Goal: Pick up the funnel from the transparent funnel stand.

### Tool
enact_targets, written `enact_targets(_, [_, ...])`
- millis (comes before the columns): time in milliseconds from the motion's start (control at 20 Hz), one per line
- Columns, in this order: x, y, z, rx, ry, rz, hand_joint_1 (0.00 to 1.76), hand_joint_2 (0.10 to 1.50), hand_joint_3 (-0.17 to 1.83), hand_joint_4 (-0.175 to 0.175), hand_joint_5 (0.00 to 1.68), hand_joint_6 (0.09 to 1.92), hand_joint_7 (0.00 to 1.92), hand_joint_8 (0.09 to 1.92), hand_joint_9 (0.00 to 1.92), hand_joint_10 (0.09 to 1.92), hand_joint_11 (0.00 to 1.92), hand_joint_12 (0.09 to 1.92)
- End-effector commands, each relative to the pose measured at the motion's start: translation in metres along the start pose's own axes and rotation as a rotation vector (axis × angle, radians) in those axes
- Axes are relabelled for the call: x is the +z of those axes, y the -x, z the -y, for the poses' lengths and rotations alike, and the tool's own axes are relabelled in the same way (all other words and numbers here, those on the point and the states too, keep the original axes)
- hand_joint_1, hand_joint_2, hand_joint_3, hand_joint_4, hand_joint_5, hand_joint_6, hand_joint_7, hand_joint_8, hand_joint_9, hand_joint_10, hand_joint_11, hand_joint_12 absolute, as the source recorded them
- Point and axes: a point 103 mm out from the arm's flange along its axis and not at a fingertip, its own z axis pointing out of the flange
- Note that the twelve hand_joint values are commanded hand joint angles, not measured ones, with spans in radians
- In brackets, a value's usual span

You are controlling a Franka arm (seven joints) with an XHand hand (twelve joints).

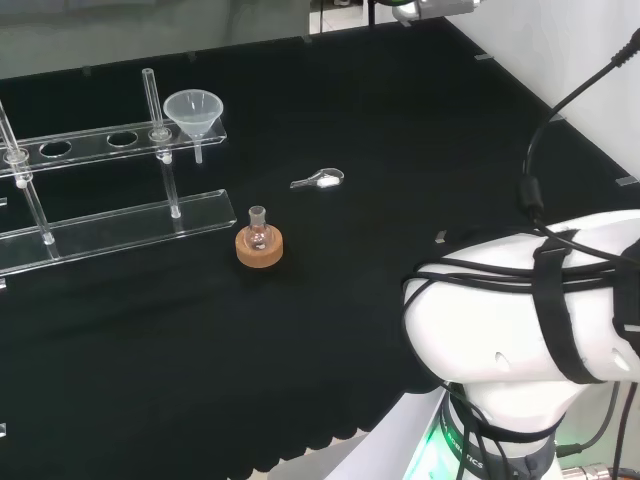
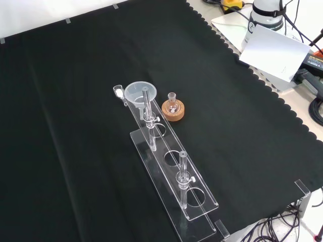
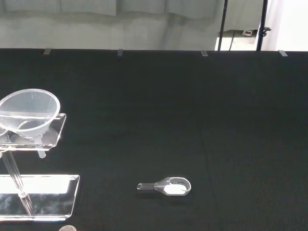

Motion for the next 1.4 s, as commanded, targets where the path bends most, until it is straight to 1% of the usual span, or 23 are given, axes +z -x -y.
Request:
enact_targets(50, [0.006,0.0,-0.008,0.012,-0.009,0.005,0.0,1.16,0.45,0.017,0.18,0.09,0.0,0.43,0.18,0.65,0.21,1.33])
enact_targets(250, [0.02,0.004,-0.017,0.025,-0.027,0.008,0.0,1.16,0.45,0.017,0.19,0.09,0.0,0.43,0.18,0.65,0.21,1.33])
enact_targets(450, [0.033,0.004,-0.034,0.023,-0.053,0.005,0.0,1.16,0.45,0.016,0.19,0.09,0.0,0.43,0.18,0.65,0.21,1.33])
enact_targets(650, [0.047,0.004,-0.06,-0.007,-0.081,0.004,0.0,1.16,0.44,0.015,0.19,0.09,0.0,0.43,0.18,0.65,0.21,1.33])
enact_targets(800, [0.061,0.005,-0.092,-0.04,-0.134,0.007,0.0,1.16,0.44,0.013,0.19,0.09,0.0,0.43,0.18,0.65,0.22,1.33])
enact_targets(850, [0.064,0.003,-0.102,-0.054,-0.144,0.007,0.0,1.16,0.44,0.013,0.19,0.09,0.0,0.43,0.18,0.65,0.22,1.33])
enact_targets(950, [0.071,-0.008,-0.123,-0.083,-0.151,0.001,0.0,1.16,0.44,0.012,0.19,0.09,0.0,0.43,0.18,0.65,0.21,1.33])
enact_targets(1100, [0.079,-0.017,-0.141,-0.106,-0.174,0.0,0.0,1.14,0.43,0.007,0.18,0.09,0.0,0.43,0.18,0.65,0.21,1.33])
enact_targets(1250, [0.087,-0.038,-0.15,-0.131,-0.195,-0.002,0.0,1.13,0.41,0.002,0.18,0.09,0.0,0.44,0.18,0.65,0.2,1.34])
enact_targets(1400, [0.098,-0.064,-0.15,-0.162,-0.215,0.007,0.0,1.13,0.41,-0.001,0.17,0.09,0.0,0.44,0.18,0.65,0.2,1.34])
